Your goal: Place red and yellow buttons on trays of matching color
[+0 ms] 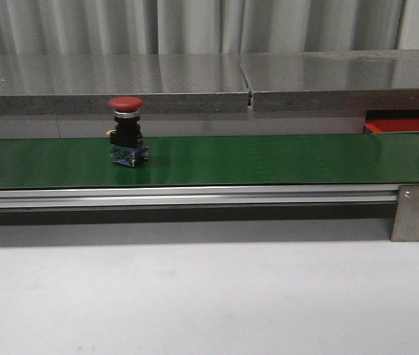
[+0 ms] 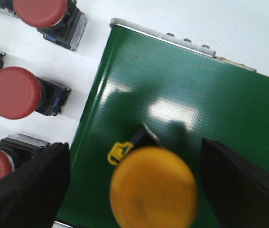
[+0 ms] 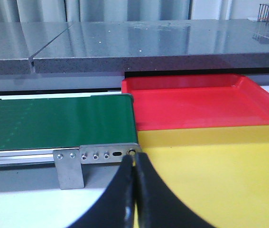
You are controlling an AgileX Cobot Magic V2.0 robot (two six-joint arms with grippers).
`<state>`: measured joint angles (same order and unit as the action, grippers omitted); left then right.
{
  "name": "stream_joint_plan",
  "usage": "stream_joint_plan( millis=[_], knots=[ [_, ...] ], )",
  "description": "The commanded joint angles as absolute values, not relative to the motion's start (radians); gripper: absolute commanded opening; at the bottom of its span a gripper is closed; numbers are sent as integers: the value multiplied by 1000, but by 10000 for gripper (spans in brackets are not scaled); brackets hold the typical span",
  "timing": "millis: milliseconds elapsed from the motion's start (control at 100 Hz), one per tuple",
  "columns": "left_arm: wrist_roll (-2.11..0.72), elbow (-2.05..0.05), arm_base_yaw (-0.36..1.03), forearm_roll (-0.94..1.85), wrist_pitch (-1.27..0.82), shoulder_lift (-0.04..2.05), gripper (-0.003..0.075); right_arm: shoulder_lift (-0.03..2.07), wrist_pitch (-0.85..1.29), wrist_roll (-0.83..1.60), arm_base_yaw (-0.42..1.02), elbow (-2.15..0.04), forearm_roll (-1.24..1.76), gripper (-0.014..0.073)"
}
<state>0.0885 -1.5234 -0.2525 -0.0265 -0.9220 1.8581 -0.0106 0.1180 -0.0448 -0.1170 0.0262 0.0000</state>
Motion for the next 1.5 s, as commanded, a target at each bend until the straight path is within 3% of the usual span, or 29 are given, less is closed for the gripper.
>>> stream_joint_plan(
  millis=[0,400,620,970,1310,1400,1490],
  knots=[
    [85,-1566,-247,-8,-898,1805,569,-26,41,-40,-122,17,-5,-67],
    [-16,-1637,-154,70,-892,1697,568,-26,41,-40,-122,17,-5,-67],
    [-16,-1559,-95,70,-775,1542,568,-26,41,-40,-122,17,-5,-67],
    [-16,-1101,0,70,-456,1126,568,-26,41,-40,-122,17,-5,-67],
    [-16,-673,0,82,-346,741,563,-26,40,-40,-122,17,-5,-67],
    [-16,-578,0,123,-315,647,515,-26,40,-40,-122,17,-5,-67],
    [-16,-512,0,147,-306,553,419,-26,35,-40,-122,17,-5,-67]
  ],
)
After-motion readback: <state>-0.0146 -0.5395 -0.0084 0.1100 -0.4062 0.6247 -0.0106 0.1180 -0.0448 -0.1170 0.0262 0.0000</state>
